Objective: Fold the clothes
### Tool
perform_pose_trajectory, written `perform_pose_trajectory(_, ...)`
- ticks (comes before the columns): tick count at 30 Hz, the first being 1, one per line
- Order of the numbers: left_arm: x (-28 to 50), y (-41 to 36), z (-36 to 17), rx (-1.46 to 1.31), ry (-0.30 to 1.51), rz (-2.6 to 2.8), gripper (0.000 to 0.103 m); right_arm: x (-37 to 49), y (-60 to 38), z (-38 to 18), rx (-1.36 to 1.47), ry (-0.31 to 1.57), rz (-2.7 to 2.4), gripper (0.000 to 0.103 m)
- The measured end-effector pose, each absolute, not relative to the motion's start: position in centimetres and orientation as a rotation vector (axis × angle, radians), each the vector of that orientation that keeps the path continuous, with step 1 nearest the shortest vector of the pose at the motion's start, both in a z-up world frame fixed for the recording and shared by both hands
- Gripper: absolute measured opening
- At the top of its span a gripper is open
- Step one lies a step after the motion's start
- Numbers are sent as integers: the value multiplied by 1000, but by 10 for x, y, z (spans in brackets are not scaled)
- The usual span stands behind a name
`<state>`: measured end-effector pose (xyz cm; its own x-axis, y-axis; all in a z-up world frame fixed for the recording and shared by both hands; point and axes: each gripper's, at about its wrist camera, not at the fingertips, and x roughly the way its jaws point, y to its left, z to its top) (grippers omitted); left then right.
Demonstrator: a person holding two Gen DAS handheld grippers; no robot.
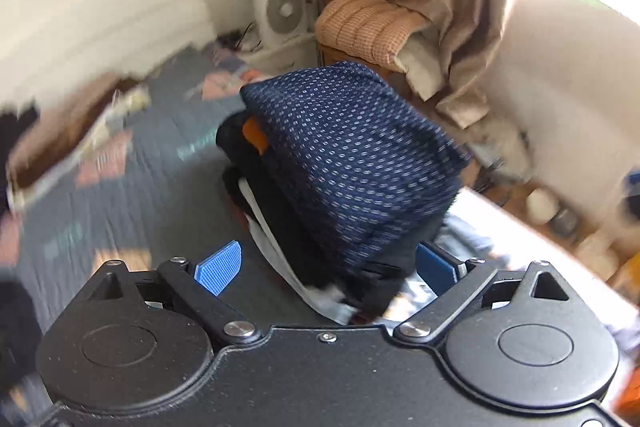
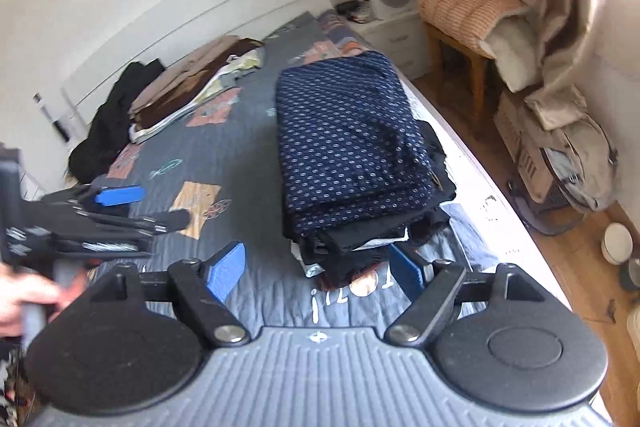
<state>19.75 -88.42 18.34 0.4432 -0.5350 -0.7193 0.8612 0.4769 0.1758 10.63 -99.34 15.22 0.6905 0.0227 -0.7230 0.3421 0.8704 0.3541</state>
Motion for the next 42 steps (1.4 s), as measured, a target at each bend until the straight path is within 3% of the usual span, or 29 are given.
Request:
perform_pose_trajectory(6, 199, -919, 107, 805, 448, -980, 81, 131, -994, 137, 566, 815, -277, 79)
perform_pose_trajectory(9, 198, -931, 76, 898, 354, -993, 80, 143, -990, 130, 593, 829, -306, 79)
perform_pose_trajectory(14, 194, -935, 43, 1010, 192, -1038, 79, 152, -986, 118, 626, 850, -349, 79)
perform_pose_trajectory(20, 183, -941, 15, 1142, 26, -1067, 66, 150, -986, 106, 675, 865, -377, 79)
perform_pose_trajectory(22, 182, -945, 7, 1179, -14, -1049, 61, 149, -987, 102, 682, 874, -379, 79)
perform_pose_trajectory(23, 182, -946, 4, 1198, -28, -1043, 54, 148, -988, 101, 685, 878, -380, 79)
perform_pose_trajectory(24, 182, -947, 2, 1211, -39, -1039, 41, 146, -989, 100, 686, 882, -381, 79)
perform_pose_trajectory(27, 185, -942, 5, 1199, -42, -1056, 20, 142, -993, 97, 688, 895, -376, 79)
perform_pose_trajectory(30, 188, -935, 7, 1200, -24, -1054, 17, 139, -997, 97, 694, 899, -369, 79)
perform_pose_trajectory(34, 190, -936, 5, 1243, -13, -1070, 18, 138, -1006, 98, 705, 888, -366, 79)
perform_pose_trajectory(37, 192, -931, 32, 1164, 53, -1175, 33, 138, -1011, 100, 718, 871, -367, 79)
perform_pose_trajectory(39, 197, -928, 55, 1072, 123, -1252, 55, 138, -1014, 102, 728, 860, -366, 79)
perform_pose_trajectory(42, 214, -935, 97, 847, 309, -1369, 61, 135, -1016, 104, 739, 849, -372, 79)
